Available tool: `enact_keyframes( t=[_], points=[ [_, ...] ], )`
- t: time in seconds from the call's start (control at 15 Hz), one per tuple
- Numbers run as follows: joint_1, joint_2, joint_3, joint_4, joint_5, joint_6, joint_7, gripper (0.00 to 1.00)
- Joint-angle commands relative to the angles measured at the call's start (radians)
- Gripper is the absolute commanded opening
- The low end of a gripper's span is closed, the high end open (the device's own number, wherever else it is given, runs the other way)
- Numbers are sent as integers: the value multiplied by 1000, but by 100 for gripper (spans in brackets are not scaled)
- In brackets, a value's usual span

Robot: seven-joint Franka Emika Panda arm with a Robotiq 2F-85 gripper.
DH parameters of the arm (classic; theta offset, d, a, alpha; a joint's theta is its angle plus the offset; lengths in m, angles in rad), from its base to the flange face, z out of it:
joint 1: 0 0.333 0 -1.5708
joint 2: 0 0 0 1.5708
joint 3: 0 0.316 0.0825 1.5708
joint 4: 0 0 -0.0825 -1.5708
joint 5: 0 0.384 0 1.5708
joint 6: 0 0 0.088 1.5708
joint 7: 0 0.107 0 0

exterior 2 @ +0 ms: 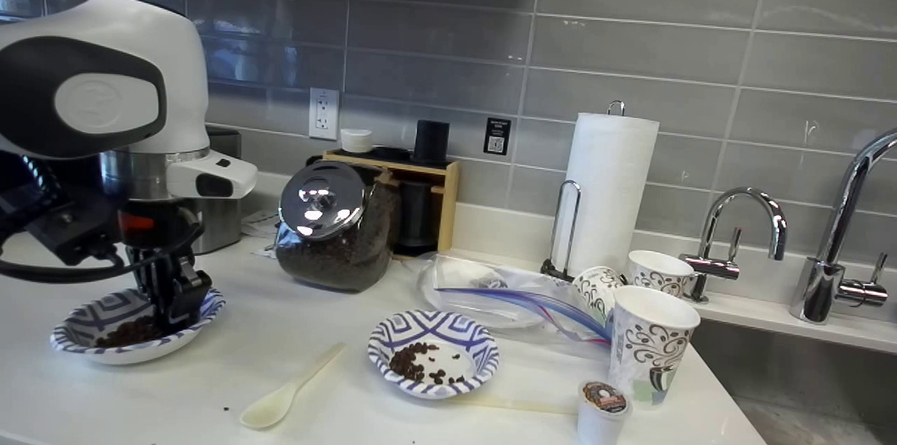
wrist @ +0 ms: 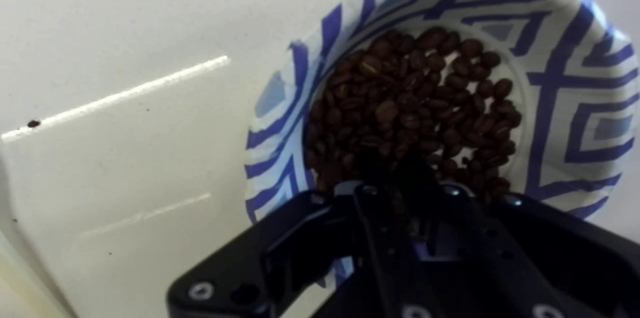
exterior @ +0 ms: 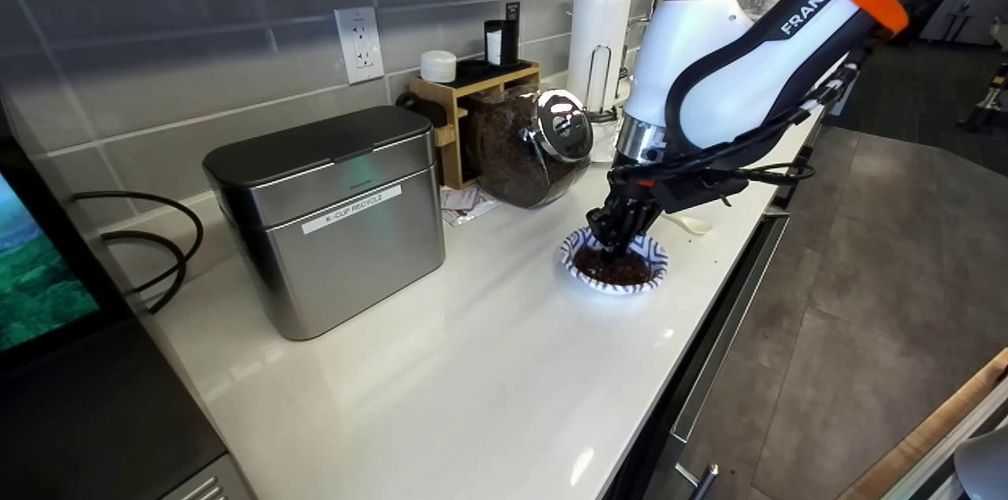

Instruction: Put one brown object on the paper towel

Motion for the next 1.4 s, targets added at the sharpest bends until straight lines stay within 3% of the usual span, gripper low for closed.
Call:
enact_keyframes(
  t=[0.0, 0.13, 0.27, 0.67, 1.33],
  points=[
    [17, 5, -13, 0, -22, 13, 33, 15],
    [16, -4, -13, -4, -15, 15, 31, 3],
    [14, -13, -15, -7, -15, 15, 33, 0],
    [11, -52, -16, -17, -8, 9, 33, 2],
    [-7, -213, -19, -72, 143, -60, -63, 2]
  ],
)
